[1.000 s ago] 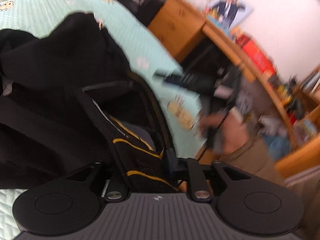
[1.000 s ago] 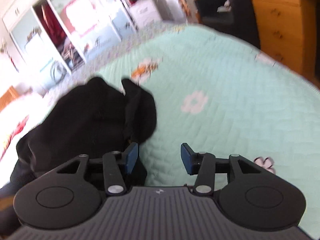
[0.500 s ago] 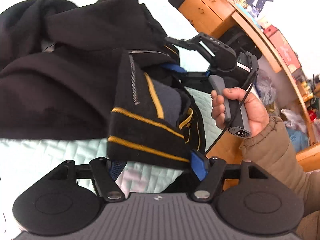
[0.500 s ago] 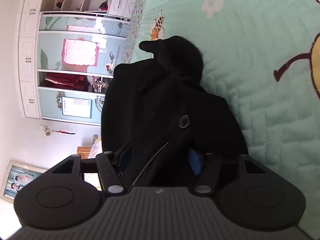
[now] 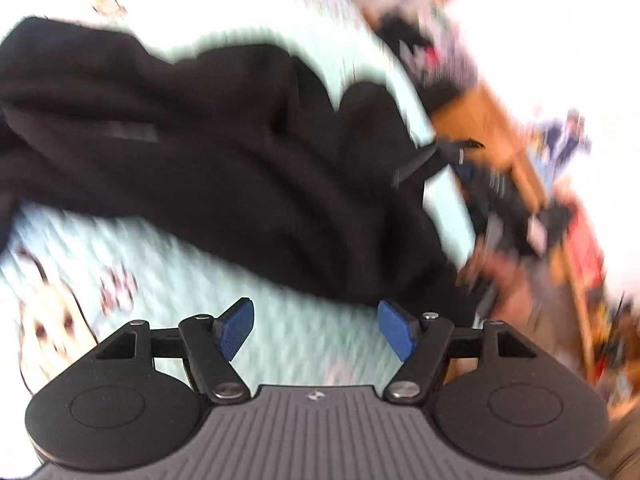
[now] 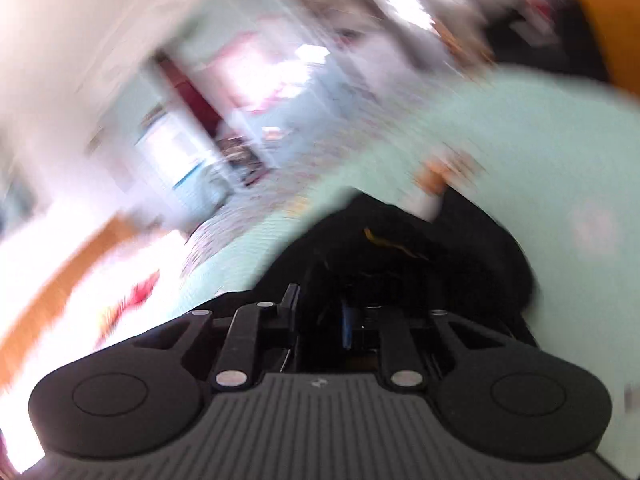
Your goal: Fold clothes
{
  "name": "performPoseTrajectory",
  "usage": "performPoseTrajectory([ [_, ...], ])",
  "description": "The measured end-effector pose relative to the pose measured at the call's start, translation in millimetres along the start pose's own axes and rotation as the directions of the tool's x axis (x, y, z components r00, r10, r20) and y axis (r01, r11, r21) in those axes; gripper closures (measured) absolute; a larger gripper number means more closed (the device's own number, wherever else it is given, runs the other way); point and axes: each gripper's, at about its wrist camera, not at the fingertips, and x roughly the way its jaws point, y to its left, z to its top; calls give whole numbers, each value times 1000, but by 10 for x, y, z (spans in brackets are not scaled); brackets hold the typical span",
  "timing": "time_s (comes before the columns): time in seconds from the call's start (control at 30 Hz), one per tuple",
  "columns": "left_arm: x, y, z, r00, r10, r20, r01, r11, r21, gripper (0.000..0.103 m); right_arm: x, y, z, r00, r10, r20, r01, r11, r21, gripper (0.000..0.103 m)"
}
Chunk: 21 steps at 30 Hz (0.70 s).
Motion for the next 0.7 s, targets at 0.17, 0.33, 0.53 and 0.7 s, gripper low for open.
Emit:
performPoseTrajectory([
  [0.17, -170, 126, 383, 982, -83, 171, 102, 989, -105, 32, 497, 1084, -300, 957, 218, -190, -282, 846, -453, 81],
  [0.33, 124, -204, 708, 986, -92, 139, 89, 996, 24, 32, 567, 1186, -648, 964, 164, -209, -253, 807, -534, 81],
  [0.53, 513, -665, 951, 987, -83, 141, 49, 973, 227, 32, 524, 1022, -638, 963, 174, -205, -252, 848, -466, 81],
  [0.7, 792, -1031, 805, 986, 39, 162, -113, 873, 474, 32, 548, 959, -658, 961, 200, -192, -264, 867, -422, 80],
])
